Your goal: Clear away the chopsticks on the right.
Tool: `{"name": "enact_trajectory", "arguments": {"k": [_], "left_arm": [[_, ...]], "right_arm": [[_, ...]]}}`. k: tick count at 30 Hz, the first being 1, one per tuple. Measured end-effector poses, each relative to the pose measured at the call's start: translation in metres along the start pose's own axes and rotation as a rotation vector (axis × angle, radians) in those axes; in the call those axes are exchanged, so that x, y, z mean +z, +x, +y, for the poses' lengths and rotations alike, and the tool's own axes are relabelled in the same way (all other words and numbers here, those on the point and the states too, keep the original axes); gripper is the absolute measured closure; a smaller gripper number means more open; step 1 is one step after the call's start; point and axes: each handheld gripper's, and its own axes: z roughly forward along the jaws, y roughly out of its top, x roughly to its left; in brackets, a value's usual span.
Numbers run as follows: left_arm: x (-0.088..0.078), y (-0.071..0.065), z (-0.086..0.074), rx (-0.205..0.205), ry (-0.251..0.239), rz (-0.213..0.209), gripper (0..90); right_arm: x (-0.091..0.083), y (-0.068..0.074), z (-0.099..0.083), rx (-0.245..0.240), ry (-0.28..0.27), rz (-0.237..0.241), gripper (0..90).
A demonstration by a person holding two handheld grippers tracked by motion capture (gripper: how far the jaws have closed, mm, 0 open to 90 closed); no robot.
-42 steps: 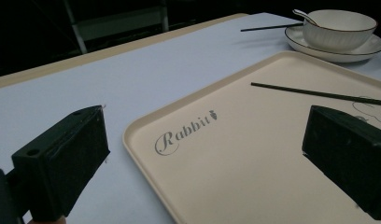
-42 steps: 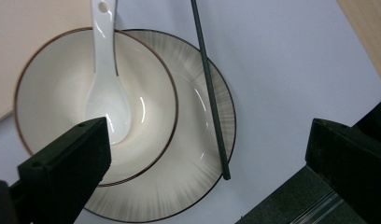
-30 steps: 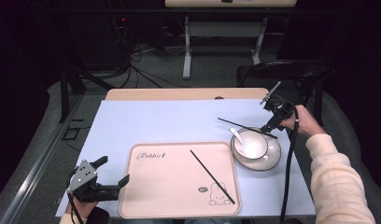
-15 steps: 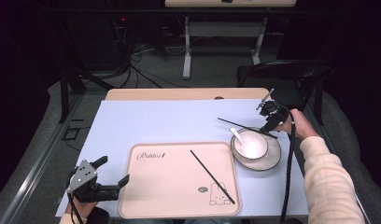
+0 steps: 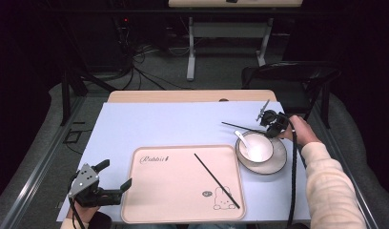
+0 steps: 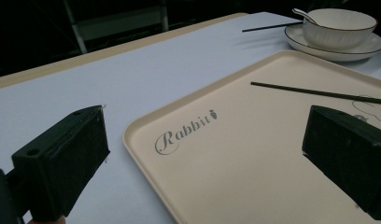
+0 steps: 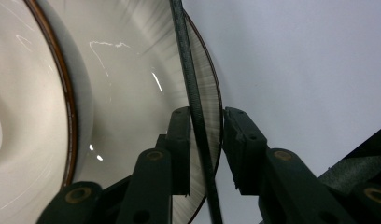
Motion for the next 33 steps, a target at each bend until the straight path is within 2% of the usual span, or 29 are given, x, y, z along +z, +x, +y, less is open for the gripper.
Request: {"name": "enact_trajectory", "arguments": {"k": [3, 10, 13, 17, 20, 23, 24, 28, 29, 33], "left_arm": [[0.000, 0.000, 0.000, -0.001, -0.001, 0.000, 0.0], [0.000, 0.000, 0.000, 0.002, 0.002, -0.002, 0.1], [0.000, 0.000, 0.000, 0.000, 0.000, 0.001, 0.0], [0.000, 0.000, 0.000, 0.001, 0.001, 0.000, 0.0], [0.000, 0.000, 0.000, -0.001, -0.001, -0.002, 0.1], [0.000, 0.000, 0.000, -0.001, -0.002, -0.002, 0.0], [0.000, 0.000, 0.000, 0.001, 0.000, 0.001, 0.0], [0.000, 0.000, 0.000, 0.000, 0.000, 0.001, 0.0], [0.000, 0.000, 0.000, 0.001, -0.001, 0.000, 0.0], [0.000, 0.000, 0.000, 0.001, -0.001, -0.001, 0.1]], "right_arm": [[-0.002, 0.001, -0.002, -0.018, -0.001, -0.013, 74.8], [0.001, 0.006, -0.004, -0.040, 0.020, -0.001, 81.9], [0.002, 0.007, -0.004, -0.023, 0.017, 0.003, 83.8], [0.002, 0.007, -0.003, -0.024, 0.011, 0.024, 85.3], [0.000, 0.008, -0.003, 0.000, 0.011, 0.027, 85.4], [-0.006, 0.008, -0.003, 0.011, 0.004, 0.013, 85.4], [-0.013, 0.008, -0.003, 0.033, 0.002, 0.000, 85.5], [-0.023, 0.009, -0.004, 0.043, 0.000, -0.018, 85.5], [-0.030, 0.009, -0.006, 0.050, -0.002, -0.029, 85.5], [-0.044, 0.012, -0.009, 0.090, 0.005, -0.033, 85.4]]}}
